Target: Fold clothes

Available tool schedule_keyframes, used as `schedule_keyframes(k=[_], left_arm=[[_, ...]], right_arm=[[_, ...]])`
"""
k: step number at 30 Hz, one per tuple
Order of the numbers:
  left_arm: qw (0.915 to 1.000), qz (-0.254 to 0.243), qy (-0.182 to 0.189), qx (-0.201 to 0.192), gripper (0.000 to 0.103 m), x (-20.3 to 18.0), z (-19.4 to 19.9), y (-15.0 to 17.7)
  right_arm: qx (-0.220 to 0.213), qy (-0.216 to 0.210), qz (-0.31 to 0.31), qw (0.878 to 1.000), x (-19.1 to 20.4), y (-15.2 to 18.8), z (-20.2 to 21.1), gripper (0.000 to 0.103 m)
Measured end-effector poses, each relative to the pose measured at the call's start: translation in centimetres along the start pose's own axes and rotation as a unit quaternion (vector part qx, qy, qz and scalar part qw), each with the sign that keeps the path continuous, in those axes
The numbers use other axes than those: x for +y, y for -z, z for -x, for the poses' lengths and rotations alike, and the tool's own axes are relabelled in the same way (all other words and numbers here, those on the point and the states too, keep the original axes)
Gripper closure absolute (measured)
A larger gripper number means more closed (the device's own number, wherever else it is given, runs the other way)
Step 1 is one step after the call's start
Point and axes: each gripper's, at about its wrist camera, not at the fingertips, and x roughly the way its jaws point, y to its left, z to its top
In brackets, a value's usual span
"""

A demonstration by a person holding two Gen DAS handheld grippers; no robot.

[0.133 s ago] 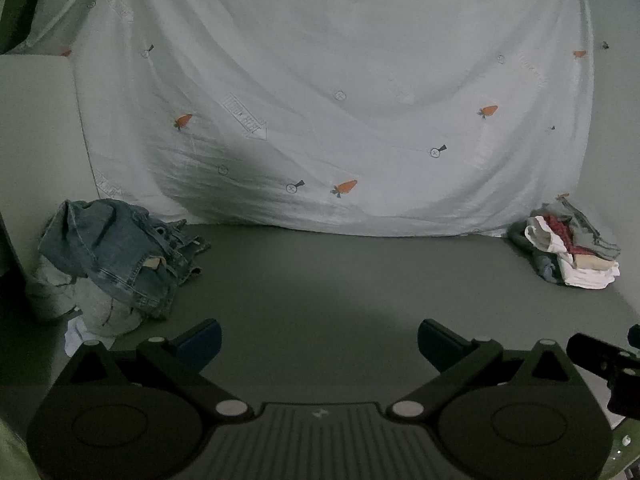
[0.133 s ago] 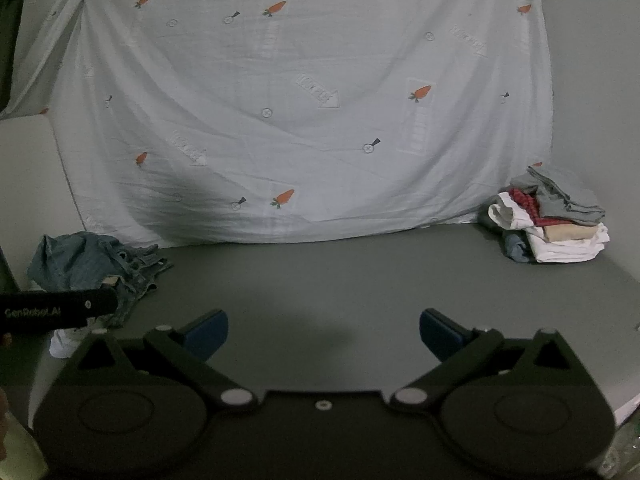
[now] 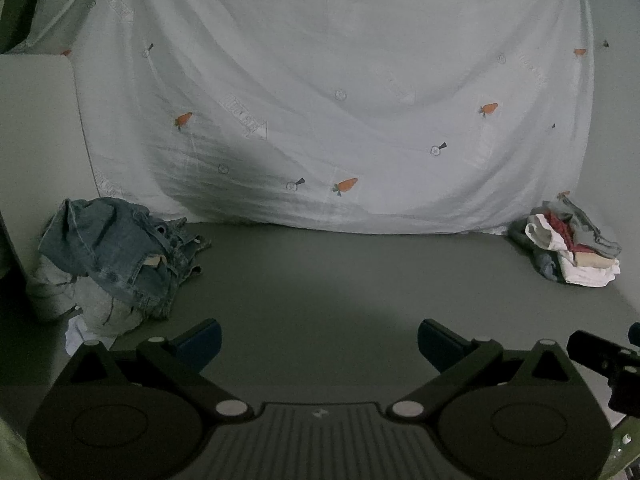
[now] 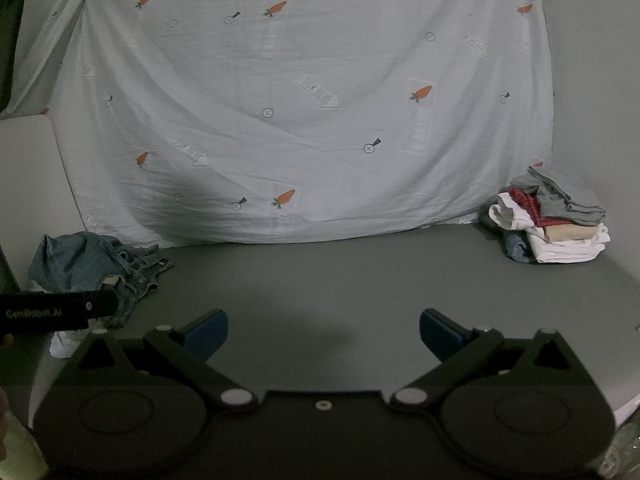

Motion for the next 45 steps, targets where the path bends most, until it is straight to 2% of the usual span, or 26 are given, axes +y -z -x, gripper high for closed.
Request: schedule_keyframes(k=[45], left_arm=[[0.9999,0.007,0.001,0.009,0.000,-0.16,-0.01,-0.11]], right_arm=[[0.001,0.006,-0.002,1.000,0.00,0.06,-0.16,0.000]])
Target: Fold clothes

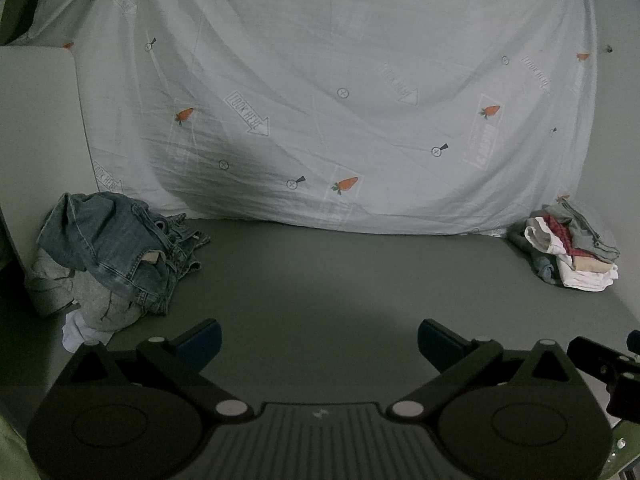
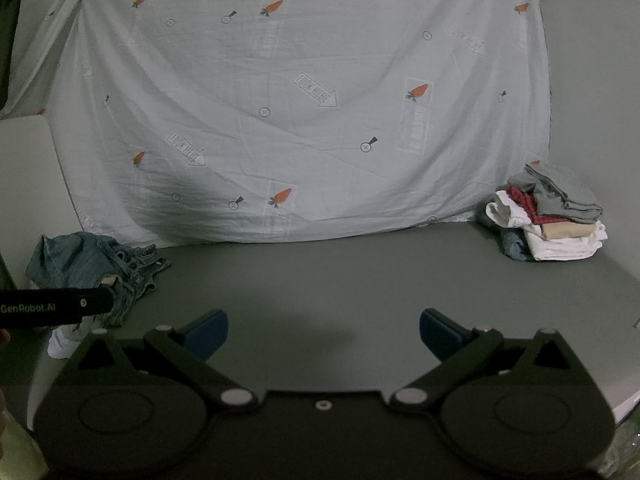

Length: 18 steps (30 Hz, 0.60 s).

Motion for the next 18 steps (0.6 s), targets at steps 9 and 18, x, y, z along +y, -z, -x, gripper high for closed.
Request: schedule_keyframes(k=[9,18], left_arm=[[1.0000,-0.001,0.001,0.003,0.000,0.14,-0.30,-0.08],[0.9999,-0.001,0.004,0.013,0.000,0.16,-0.99,-0.04]], right_arm=[[0.000,-0.001,0.000,1.000,0.09,-0.08,-0.10,0.000],[0.002,0.001,-0.001,1.000,-0.16,-0.43,-0.89,0.000]])
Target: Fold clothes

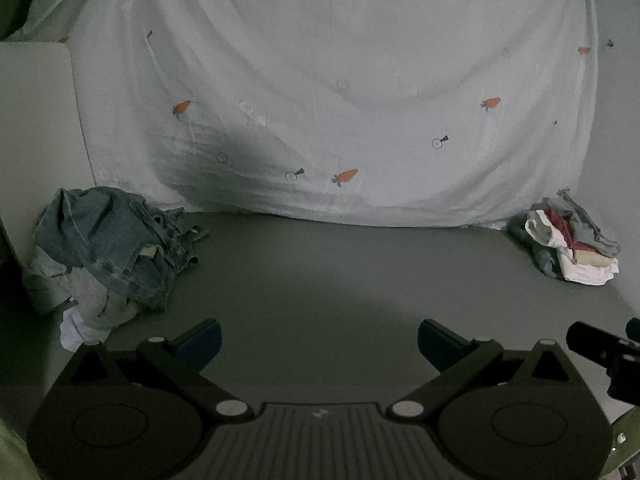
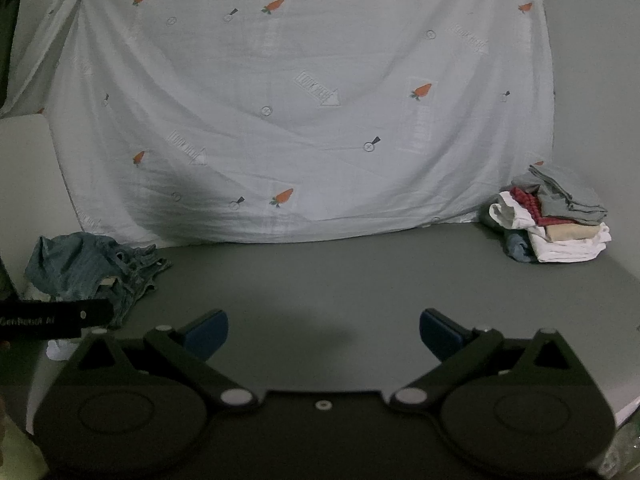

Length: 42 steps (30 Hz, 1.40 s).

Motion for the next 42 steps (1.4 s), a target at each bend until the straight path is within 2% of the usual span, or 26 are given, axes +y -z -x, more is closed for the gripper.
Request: schedule_keyframes(k=[8,14,20,24,28,32,34,36,39,42], left_arm=[[0.9998,0.006,0.006,0.016,0.000,-1.6,-2.3,-0.4],[0.9994,0.016,-0.009,0.028,0.000,-2.2,-5.2,-1.6],[0.9981,0.031,-0.042,0.032,0.000,-2.6,-9.2,-4.7],[0.9961,0.062,-0.056,0.030,0.000,-2.3,-11.0,-6.9],[0.9910,0.103,-0.076,0.038,0.000,-0.6,-12.5,-7.6],[0.9776,0.182,-0.084,0.064,0.000,3.0,-14.5,-7.2],[0.9705,0.216,-0.084,0.067,0.000,5.0,-15.4,-7.2],[0.9637,0.245,-0.084,0.066,0.000,7.1,-16.4,-7.2],[0.9548,0.276,-0.087,0.067,0.000,10.6,-17.9,-7.4],[0.9438,0.310,-0.097,0.062,0.000,15.2,-19.7,-7.4]], right_arm=[[0.000,0.005,-0.007,1.000,-1.4,-1.2,-2.2,0.000],[0.011,-0.005,-0.013,1.000,-2.6,-2.3,-6.2,0.000],[0.026,-0.032,-0.029,0.999,-3.9,-4.4,-11.8,0.000],[0.040,-0.063,-0.058,0.996,-4.6,-6.7,-15.8,0.000],[0.062,-0.100,-0.084,0.990,-4.8,-7.3,-20.0,0.000],[0.117,-0.163,-0.127,0.971,-3.9,-7.3,-24.7,0.000],[0.146,-0.207,-0.150,0.956,-2.8,-7.1,-27.1,0.000],[0.166,-0.233,-0.176,0.942,-1.7,-6.7,-29.3,0.000],[0.209,-0.284,-0.236,0.906,0.9,-5.8,-33.2,0.000],[0.247,-0.313,-0.294,0.868,4.3,-4.6,-36.9,0.001]])
